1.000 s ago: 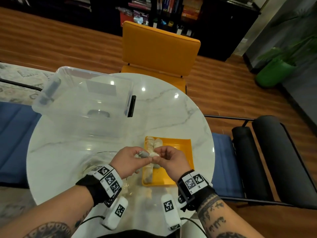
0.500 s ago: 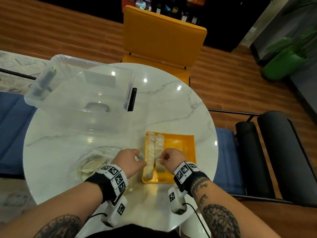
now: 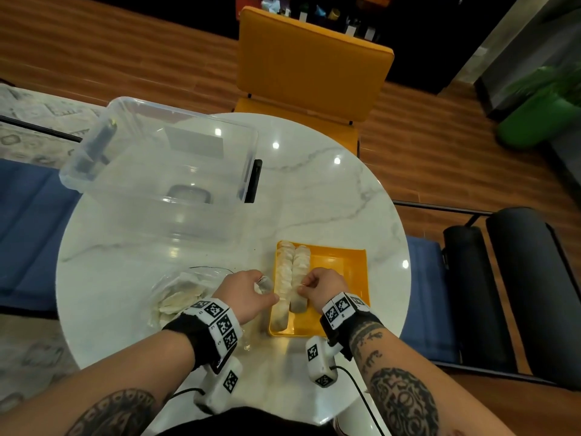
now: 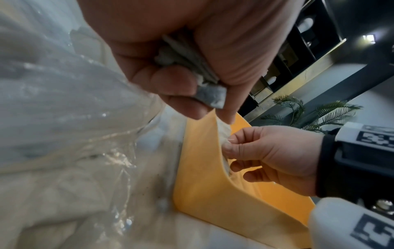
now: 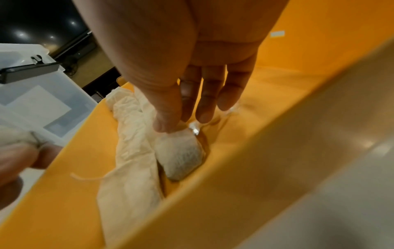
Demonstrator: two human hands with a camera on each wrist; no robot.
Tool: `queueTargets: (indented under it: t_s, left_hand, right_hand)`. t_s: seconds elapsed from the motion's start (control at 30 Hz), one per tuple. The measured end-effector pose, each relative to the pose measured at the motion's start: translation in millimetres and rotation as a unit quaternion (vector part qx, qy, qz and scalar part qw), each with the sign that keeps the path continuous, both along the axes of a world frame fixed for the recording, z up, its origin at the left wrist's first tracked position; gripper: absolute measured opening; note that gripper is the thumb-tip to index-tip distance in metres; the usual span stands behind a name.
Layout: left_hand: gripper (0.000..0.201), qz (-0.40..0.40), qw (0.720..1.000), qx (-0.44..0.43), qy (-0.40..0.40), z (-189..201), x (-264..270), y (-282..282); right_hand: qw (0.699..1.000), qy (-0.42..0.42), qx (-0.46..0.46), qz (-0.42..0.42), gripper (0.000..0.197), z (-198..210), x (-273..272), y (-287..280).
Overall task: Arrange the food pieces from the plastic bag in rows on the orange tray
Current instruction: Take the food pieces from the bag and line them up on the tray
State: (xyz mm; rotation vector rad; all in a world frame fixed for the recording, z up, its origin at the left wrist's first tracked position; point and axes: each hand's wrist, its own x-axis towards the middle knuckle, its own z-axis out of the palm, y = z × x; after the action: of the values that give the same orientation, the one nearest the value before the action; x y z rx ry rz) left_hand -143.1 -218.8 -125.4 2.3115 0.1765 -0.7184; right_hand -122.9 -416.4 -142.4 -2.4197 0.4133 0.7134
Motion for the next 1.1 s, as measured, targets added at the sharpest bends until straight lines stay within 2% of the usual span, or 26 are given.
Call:
queueTargets:
  t_s: [0.13,0.23,0.3,0.4,0.47,0.53,0.6,0.7,0.77,0.83,0.9,1.0,1.1]
  left_hand:
    - [0.036,0.028,0.997,-0.067,-0.003,13,-2,0]
    - [0.044,0.027,0.993,-0.111,-0.022,19,0,-1]
    - [0.050,0.012,0.992,-0.121,-0.030,24,0,-3]
    - [0.053,-0.014,0.991,-0.127,-0.043,32,0,-6]
    - [0.040,-0.001,0.986,-0.154,-0.057,39,-1,-4]
    - [0.014,0.016,0.981,-0.184,-0.067,45,-2,-1]
    - [0.011,0.040,0.975,-0.207,-0.071,48,-3,1]
    - [0.011,0.097,0.961,-0.243,-0.089,51,-6,-1]
    - [0.010,0.114,0.954,-0.254,-0.111,53,-7,-3]
    - [0.008,0.105,0.952,-0.259,-0.127,54,-8,-5]
    - [0.005,0.078,0.955,-0.253,-0.134,52,-9,-6]
    - [0.010,0.014,0.967,-0.210,-0.143,50,-10,-7]
    - [0.006,-0.022,0.968,-0.199,-0.153,53,-12,-12]
  right_hand:
    - [1.000,-0.030,0.004,-0.007,0.021,18,-2,-1]
    - [0.991,-0.106,0.087,0.011,0.020,46,-8,10]
    - [0.980,-0.113,0.160,0.042,0.021,62,-14,21]
    - [0.972,-0.123,0.190,0.060,0.006,68,-21,28]
    - [0.965,-0.146,0.216,0.003,0.007,69,-22,25]
    - [0.945,-0.150,0.277,-0.090,0.007,72,-27,21]
    - [0.922,-0.141,0.329,-0.150,0.006,76,-35,21]
    - [0.902,-0.122,0.372,-0.182,0.007,76,-47,25]
    - [0.905,-0.103,0.373,-0.175,0.008,73,-55,27]
    - [0.922,-0.100,0.342,-0.149,0.010,71,-60,27]
    - [0.938,-0.126,0.300,-0.116,0.015,70,-64,21]
    - [0.957,-0.175,0.226,-0.050,0.025,72,-66,12]
    - [0.958,-0.206,0.196,-0.020,0.013,73,-67,8]
